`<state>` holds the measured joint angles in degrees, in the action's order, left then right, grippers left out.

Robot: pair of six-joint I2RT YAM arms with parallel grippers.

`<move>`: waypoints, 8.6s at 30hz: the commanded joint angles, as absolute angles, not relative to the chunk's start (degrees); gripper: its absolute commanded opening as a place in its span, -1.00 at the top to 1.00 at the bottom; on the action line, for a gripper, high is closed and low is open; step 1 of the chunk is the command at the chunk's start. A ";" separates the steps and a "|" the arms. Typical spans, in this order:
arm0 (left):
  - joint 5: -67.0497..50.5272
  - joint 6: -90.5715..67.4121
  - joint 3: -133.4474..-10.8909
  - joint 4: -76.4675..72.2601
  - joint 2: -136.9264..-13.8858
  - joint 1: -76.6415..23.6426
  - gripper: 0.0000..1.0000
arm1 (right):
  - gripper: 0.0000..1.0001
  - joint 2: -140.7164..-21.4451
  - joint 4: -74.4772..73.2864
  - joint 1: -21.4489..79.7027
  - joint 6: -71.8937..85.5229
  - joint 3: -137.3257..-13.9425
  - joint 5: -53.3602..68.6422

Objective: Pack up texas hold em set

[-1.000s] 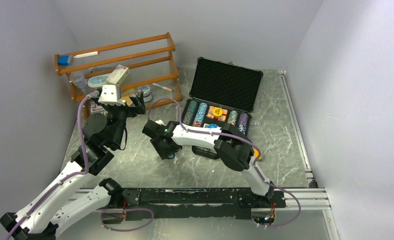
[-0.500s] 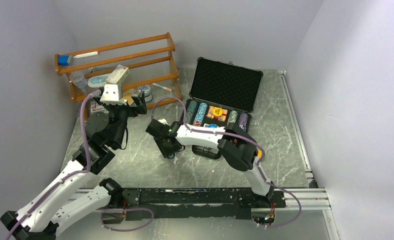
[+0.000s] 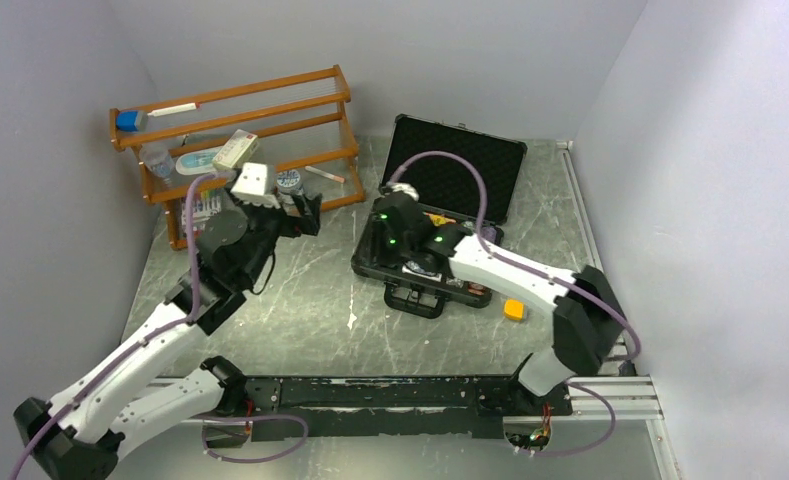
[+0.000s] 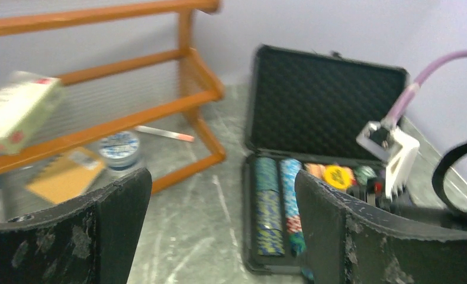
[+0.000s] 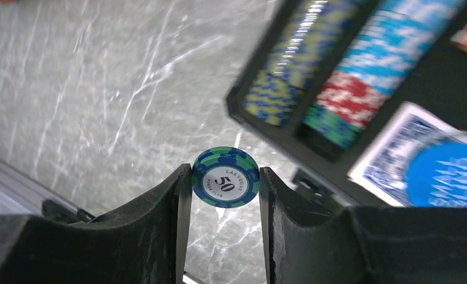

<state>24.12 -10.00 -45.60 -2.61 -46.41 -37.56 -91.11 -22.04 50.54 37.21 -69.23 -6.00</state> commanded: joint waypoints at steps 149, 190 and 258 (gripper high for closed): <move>5.94 11.58 -72.21 21.01 -81.43 -49.71 -0.07 | -0.46 -63.25 -24.30 5.12 35.92 -53.87 -0.22; 6.68 0.87 -51.20 3.66 -47.40 -49.68 -0.62 | 0.36 -108.74 -22.50 -1.50 11.69 -92.61 -12.53; 8.32 -17.86 -61.04 8.02 -71.59 -45.37 -0.98 | -0.29 -45.13 -39.74 20.74 33.75 -51.02 12.90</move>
<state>11.68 -12.32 -58.98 7.33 -68.03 -48.77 -43.97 -44.29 20.38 34.02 -54.63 8.27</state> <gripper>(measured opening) 0.992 0.633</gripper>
